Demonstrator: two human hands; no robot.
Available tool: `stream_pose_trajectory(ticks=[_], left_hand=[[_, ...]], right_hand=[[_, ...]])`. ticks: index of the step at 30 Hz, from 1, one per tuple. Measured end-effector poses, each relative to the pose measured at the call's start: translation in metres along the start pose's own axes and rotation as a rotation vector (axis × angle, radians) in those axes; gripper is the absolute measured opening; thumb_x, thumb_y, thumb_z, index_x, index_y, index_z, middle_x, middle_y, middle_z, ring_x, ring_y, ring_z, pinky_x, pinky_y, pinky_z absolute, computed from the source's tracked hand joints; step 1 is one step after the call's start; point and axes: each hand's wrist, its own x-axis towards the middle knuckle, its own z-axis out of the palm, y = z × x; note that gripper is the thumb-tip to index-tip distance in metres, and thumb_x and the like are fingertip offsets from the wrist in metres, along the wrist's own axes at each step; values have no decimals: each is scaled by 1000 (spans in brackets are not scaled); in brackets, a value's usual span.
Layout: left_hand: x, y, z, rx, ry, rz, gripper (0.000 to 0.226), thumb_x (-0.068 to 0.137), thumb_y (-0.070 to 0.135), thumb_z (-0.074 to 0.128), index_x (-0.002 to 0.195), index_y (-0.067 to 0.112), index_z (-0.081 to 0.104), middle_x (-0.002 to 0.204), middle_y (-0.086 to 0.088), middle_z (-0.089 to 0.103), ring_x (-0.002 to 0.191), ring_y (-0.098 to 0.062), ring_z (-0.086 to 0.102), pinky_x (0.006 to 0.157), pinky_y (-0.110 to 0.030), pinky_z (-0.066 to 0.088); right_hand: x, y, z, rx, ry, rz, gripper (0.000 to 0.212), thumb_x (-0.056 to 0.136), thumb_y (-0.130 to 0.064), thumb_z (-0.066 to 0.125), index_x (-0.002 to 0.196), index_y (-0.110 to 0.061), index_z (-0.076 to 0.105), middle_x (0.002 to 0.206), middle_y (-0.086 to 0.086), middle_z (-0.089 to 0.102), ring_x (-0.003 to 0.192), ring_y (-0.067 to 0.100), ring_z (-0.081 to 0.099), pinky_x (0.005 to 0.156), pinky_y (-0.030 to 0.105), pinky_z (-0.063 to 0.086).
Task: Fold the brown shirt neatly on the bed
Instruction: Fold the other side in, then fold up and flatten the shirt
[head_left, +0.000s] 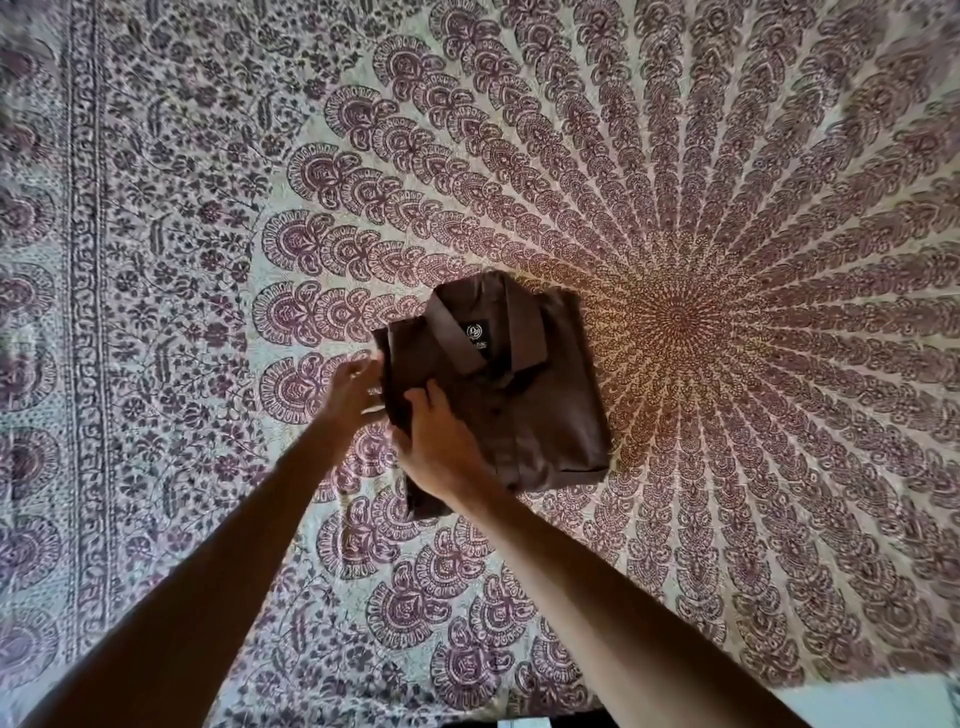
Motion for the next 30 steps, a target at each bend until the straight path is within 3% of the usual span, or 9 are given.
stream_pose_trajectory(ticks=[3, 5, 7, 11, 15, 18, 22, 27, 30], left_hand=[[-1, -8, 12, 190, 126, 95, 64, 72, 39, 76, 116, 19, 34, 113, -14, 63, 92, -33, 64, 76, -49, 56], [0, -17, 26, 462, 289, 155, 72, 75, 44, 73, 129, 16, 34, 125, -18, 59, 109, -40, 60, 91, -54, 49], [-1, -23, 39, 580, 432, 232, 67, 86, 36, 66, 137, 7, 34, 137, -22, 46, 121, -42, 49, 95, -52, 45], [5, -21, 46, 682, 579, 233, 57, 90, 42, 58, 131, 5, 46, 141, -23, 41, 132, -38, 37, 104, -52, 36], [10, -5, 44, 563, 529, 239, 25, 90, 25, 62, 105, 5, 59, 104, -19, 64, 105, -33, 55, 78, -35, 40], [16, 0, 38, 514, 513, 272, 22, 91, 21, 61, 104, 3, 60, 101, -21, 66, 98, -34, 60, 74, -33, 40], [16, -1, 32, 567, 509, 266, 28, 96, 24, 52, 103, 0, 63, 102, -26, 66, 96, -37, 61, 73, -33, 40], [6, -27, 25, 480, 558, 191, 31, 97, 25, 45, 96, 2, 65, 97, -23, 68, 90, -37, 65, 78, -45, 52], [1, -46, 18, 396, 493, 140, 20, 93, 24, 52, 86, 10, 64, 76, -10, 66, 75, -30, 63, 63, -36, 50]], right_hand=[[-12, 26, -31, 202, 323, -60, 23, 94, -28, 51, 115, -19, 56, 114, 2, 58, 96, 22, 62, 82, 36, 49], [-15, 59, -56, 155, 607, -17, 16, 93, -20, 52, 108, -18, 59, 103, 0, 61, 89, 18, 61, 80, 35, 49], [-14, 95, -77, 83, 747, 127, 19, 93, -16, 54, 111, -15, 60, 103, 1, 61, 93, 15, 57, 80, 28, 47], [-5, 140, -94, 132, 546, 247, 29, 94, -29, 59, 117, -11, 60, 103, 0, 65, 87, 14, 61, 71, 24, 42], [-6, 145, -95, 149, 485, 242, 31, 93, -34, 62, 112, -10, 65, 91, 3, 71, 71, 11, 57, 54, 16, 33], [-8, 140, -88, 167, 481, 263, 32, 92, -34, 62, 114, -10, 64, 85, 1, 69, 70, 14, 60, 51, 8, 29], [-9, 137, -87, 251, 501, 247, 28, 93, -29, 62, 110, -6, 64, 85, 2, 69, 62, 2, 56, 50, 8, 38], [-11, 152, -95, 202, 566, 387, 19, 95, -20, 55, 104, -10, 69, 99, 8, 73, 86, 25, 66, 63, 23, 36], [-13, 155, -96, 169, 407, 410, 24, 88, -3, 55, 102, -13, 72, 98, 5, 73, 80, 16, 58, 53, 10, 34]])
